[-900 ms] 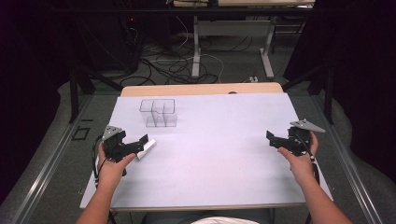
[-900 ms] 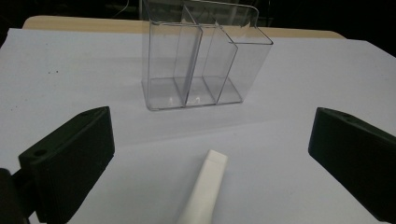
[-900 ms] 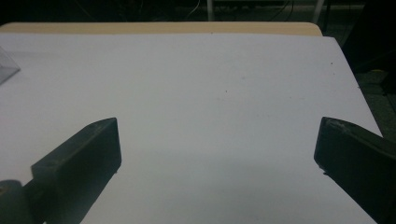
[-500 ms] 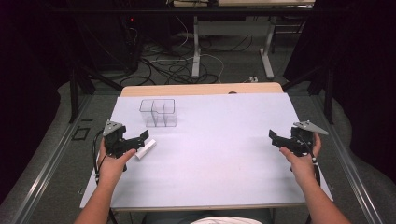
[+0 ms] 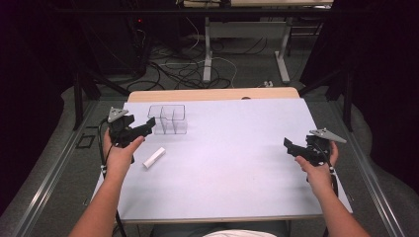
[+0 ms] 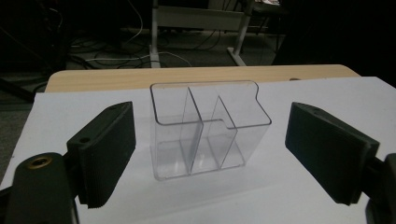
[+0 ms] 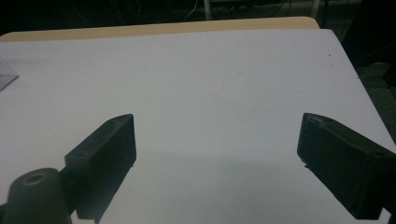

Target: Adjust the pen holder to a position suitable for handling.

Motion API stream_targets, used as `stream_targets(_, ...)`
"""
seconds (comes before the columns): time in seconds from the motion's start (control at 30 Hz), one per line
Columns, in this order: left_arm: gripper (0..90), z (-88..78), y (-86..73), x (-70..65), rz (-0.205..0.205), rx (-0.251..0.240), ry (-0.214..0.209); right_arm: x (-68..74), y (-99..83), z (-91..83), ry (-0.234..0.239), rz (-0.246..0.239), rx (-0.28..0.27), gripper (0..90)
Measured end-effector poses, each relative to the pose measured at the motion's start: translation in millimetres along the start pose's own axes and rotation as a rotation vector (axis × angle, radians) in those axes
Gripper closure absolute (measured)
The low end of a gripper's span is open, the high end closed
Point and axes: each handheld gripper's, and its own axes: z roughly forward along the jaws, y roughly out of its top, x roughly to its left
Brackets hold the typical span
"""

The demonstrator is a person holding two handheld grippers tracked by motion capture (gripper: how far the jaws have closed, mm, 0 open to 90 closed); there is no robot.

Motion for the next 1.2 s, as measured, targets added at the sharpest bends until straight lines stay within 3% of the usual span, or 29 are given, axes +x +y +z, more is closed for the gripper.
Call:
stream_targets(0.23, 23.5, 5.0, 16.2, 0.5, -0.013, -0.007, 0.015, 0.2, 1.5, -1.3, -0.012, -0.018, 0.004, 14.8)
stream_targets(0.37, 26.9, 6.5, 30.9, 0.5, -0.037, 0.012, 0.016, 1.7, 3.7, -2.4, -0.015, -0.034, 0.001, 14.8)
stream_targets(0.47, 27.4, 9.3, 38.9, -0.6, -0.026, 0.016, 0.019, 3.3, 4.1, -2.5, -0.026, -0.043, -0.009, 14.7)
stream_targets(0.57, 28.8, 14.2, 44.5, -0.3, -0.031, 0.010, 0.008, 2.3, 3.1, -1.1, -0.028, -0.049, -0.006, 14.7)
stream_targets(0.67, 30.6, 20.2, 48.4, 0.1, -0.036, 0.022, 0.018, 1.9, 1.2, 0.1, -0.010, -0.026, 0.003, 14.7)
stream_targets(0.83, 35.2, 27.7, 52.1, 0.7, -0.054, 0.035, 0.033, 0.5, -0.5, 1.5, -0.007, -0.037, 0.006, 14.7)
stream_targets(0.9, 35.7, 33.4, 54.1, 1.0, -0.050, 0.047, 0.048, 0.5, -0.6, 0.7, -0.010, -0.041, 0.011, 14.7)
stream_targets(0.97, 38.5, 40.9, 56.6, 2.3, -0.055, 0.094, 0.071, 0.3, -1.0, 0.6, -0.014, -0.041, 0.011, 14.6)
stream_targets(1.2, 42.5, 56.1, 53.2, 8.8, -0.055, 0.142, 0.101, -1.1, -2.4, 2.3, -0.010, -0.029, 0.013, 14.6)
